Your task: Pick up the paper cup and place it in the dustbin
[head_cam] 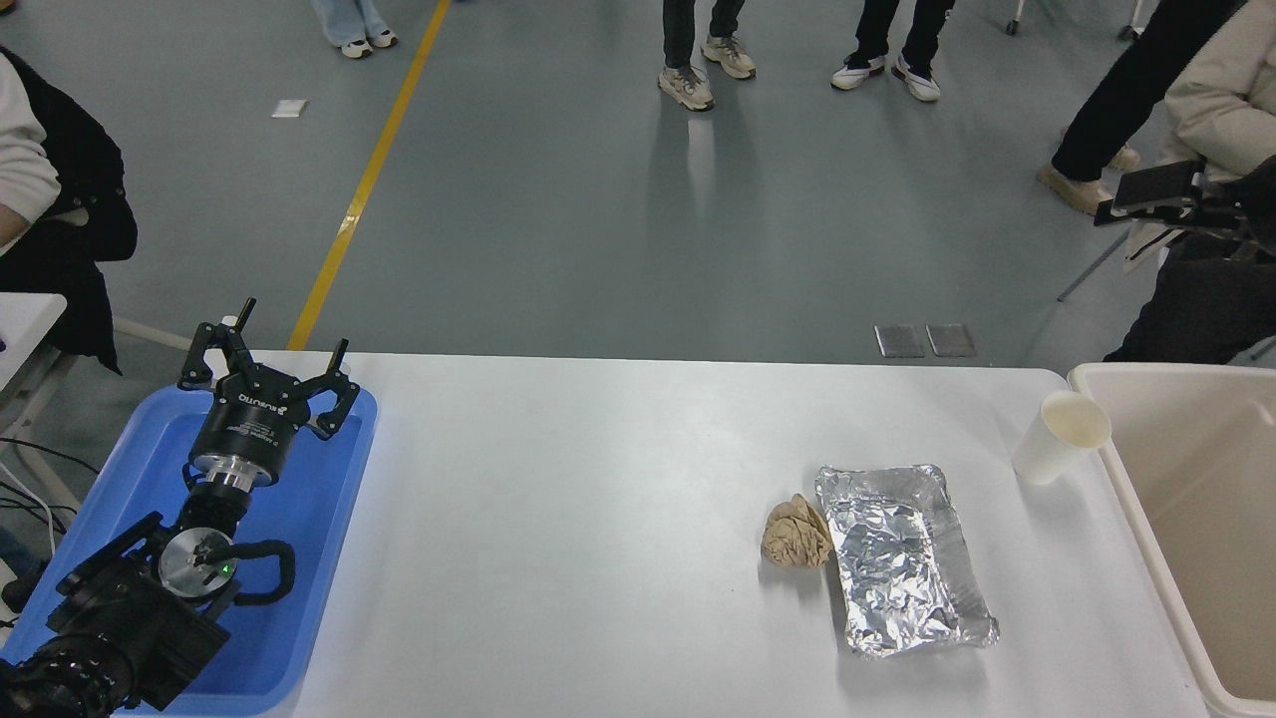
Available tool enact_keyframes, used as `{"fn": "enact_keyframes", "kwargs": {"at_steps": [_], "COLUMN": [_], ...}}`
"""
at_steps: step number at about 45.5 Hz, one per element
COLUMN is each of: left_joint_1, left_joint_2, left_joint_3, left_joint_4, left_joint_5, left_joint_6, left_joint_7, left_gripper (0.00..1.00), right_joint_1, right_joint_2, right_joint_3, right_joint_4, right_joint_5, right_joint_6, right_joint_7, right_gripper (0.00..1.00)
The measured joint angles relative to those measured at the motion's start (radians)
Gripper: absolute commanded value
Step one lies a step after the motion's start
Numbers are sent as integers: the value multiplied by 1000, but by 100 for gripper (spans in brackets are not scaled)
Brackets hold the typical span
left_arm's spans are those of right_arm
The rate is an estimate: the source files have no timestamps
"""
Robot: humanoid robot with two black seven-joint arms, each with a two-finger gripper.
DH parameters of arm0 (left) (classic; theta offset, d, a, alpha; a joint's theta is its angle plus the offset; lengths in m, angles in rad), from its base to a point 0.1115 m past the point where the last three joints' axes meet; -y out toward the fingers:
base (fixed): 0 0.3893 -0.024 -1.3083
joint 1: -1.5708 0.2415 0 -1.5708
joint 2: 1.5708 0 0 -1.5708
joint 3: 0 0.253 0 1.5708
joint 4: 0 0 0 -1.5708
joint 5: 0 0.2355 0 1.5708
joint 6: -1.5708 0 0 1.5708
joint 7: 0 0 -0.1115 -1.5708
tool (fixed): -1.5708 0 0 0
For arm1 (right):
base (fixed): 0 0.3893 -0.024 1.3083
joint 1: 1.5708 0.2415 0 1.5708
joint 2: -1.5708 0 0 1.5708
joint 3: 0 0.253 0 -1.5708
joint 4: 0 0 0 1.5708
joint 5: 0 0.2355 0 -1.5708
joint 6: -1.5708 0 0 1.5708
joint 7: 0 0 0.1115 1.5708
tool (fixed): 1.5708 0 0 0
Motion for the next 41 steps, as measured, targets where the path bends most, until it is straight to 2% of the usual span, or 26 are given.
{"fn": "enact_keyframes", "kwargs": {"at_steps": [9,25,32,41], "left_joint_1": [0,0,0,1], "left_joint_2": [0,0,0,0], "left_joint_3": [0,0,0,0], "left_joint_4": [0,0,0,0], "left_joint_5": [0,0,0,0], "left_joint_6": [0,0,0,0], "left_joint_7": [0,0,0,0], "left_gripper": [100,100,100,100], "right_joint_1": [58,53,2,-123], "right_joint_2": [35,75,82,90], "right_joint_3": [-47,-111,-119,-118], "right_joint_4": [47,69,59,19], "right_joint_5": [-4,3,9,11], "right_joint_6": [73,101,76,-38], "right_joint_7": [-1,-2,-3,-4], "right_gripper": [100,100,100,100]}}
